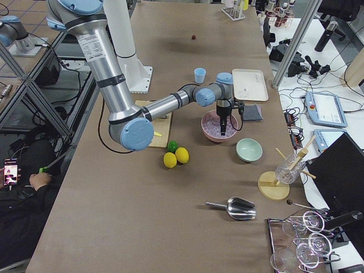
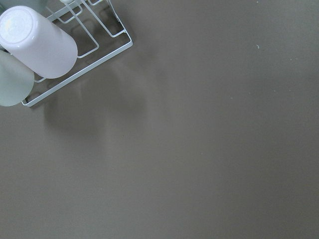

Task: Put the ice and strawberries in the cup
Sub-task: 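Lower the right gripper into the ice and grasp another cube, then carry the ice cube with the right gripper over the light-blue cup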

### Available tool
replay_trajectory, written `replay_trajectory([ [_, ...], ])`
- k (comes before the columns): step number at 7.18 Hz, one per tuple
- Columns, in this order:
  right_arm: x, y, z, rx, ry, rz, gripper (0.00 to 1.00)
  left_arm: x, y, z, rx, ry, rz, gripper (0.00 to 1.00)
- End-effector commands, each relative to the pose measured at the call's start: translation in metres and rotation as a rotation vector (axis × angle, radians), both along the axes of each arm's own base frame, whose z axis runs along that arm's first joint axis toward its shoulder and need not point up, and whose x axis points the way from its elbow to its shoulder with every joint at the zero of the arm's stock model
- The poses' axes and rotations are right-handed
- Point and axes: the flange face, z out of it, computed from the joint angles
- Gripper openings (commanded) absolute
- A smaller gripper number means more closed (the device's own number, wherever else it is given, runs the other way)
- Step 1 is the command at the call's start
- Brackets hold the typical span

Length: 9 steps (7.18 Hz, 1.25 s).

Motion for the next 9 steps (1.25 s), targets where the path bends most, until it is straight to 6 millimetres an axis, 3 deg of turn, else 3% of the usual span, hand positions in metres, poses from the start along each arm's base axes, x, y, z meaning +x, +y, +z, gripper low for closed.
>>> replay_trajectory([
  [1, 0.005, -0.003, -0.002, 0.005, -0.001, -0.010, 0.00, 0.000, 0.000, -0.001, 0.001, 0.001, 0.000, 0.98],
  [3, 0.014, -0.005, -0.011, 0.019, -0.006, -0.007, 0.00, 0.000, 0.000, -0.001, 0.001, 0.001, 0.000, 0.98],
  [5, 0.025, 0.006, -0.040, 0.004, 0.008, -0.013, 0.00, 0.000, 0.000, 0.000, 0.000, 0.001, 0.000, 0.98],
  [7, 0.035, 0.023, -0.084, 0.011, 0.004, -0.025, 0.00, 0.000, 0.000, 0.001, -0.003, 0.001, 0.000, 0.98],
  [9, 0.017, 0.037, -0.149, 0.014, -0.164, -0.064, 0.00, 0.000, 0.000, 0.000, -0.002, 0.001, 0.000, 0.98],
])
